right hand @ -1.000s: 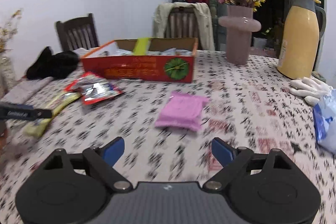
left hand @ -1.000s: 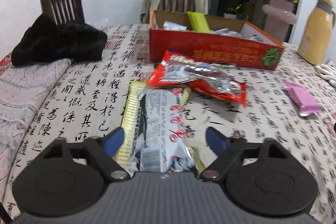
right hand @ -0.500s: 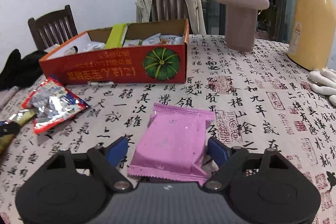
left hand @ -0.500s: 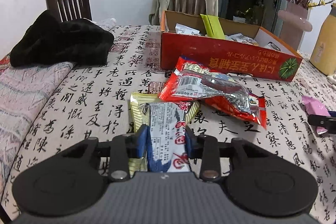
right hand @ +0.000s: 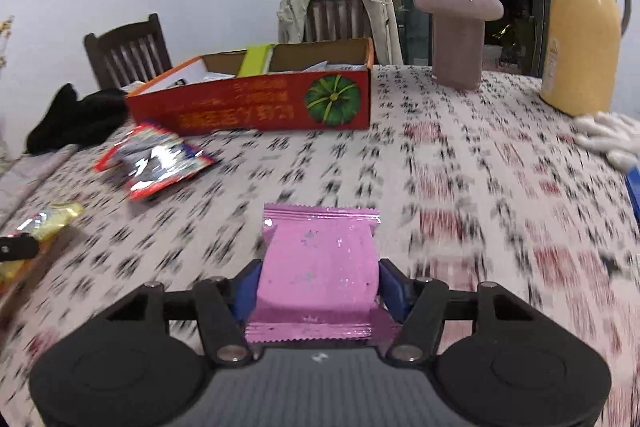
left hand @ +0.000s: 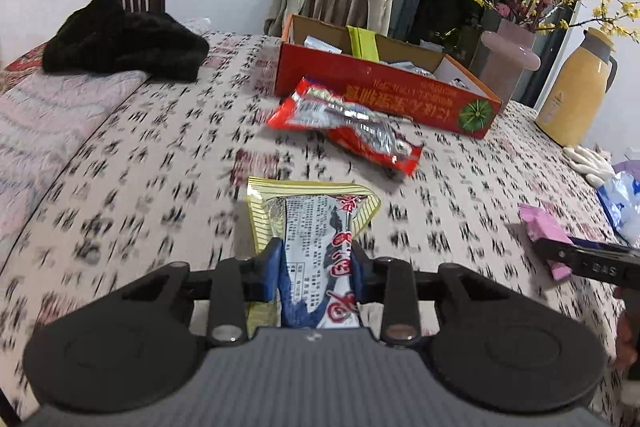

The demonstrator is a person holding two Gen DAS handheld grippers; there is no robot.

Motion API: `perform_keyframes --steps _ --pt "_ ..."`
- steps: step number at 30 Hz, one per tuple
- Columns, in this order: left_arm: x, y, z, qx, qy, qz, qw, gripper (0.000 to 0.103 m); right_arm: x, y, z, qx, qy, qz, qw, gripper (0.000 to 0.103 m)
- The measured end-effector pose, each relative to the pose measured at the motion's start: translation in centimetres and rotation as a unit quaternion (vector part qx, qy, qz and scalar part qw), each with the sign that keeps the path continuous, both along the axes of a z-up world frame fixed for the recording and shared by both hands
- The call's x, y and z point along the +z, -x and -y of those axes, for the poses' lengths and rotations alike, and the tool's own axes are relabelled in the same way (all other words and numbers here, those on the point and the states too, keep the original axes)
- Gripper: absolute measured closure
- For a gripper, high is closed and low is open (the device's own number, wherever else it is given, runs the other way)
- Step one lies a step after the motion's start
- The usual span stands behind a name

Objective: Organize snacks
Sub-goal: 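Carry both packets into the orange box and open both tools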

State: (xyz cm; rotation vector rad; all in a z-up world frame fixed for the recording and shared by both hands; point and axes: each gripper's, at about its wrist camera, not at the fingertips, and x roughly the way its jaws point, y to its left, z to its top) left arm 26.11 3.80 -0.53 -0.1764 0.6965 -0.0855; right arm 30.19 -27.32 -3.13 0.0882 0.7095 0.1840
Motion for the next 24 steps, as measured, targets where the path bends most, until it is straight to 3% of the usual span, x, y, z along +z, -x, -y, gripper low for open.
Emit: perform_keyframes --steps 12,24 --pt "2.1 5.7 2.0 -0.022 0.003 0.032 0.9992 0.069 1.7 9.4 0.8 -0.005 -0.008 0.029 1.0 0.042" --pt "3.3 6.4 2.7 -0.028 -0.001 0.05 0.9983 0.068 2.8 10.8 0.8 0.0 -0.013 0.049 0.999 0.042"
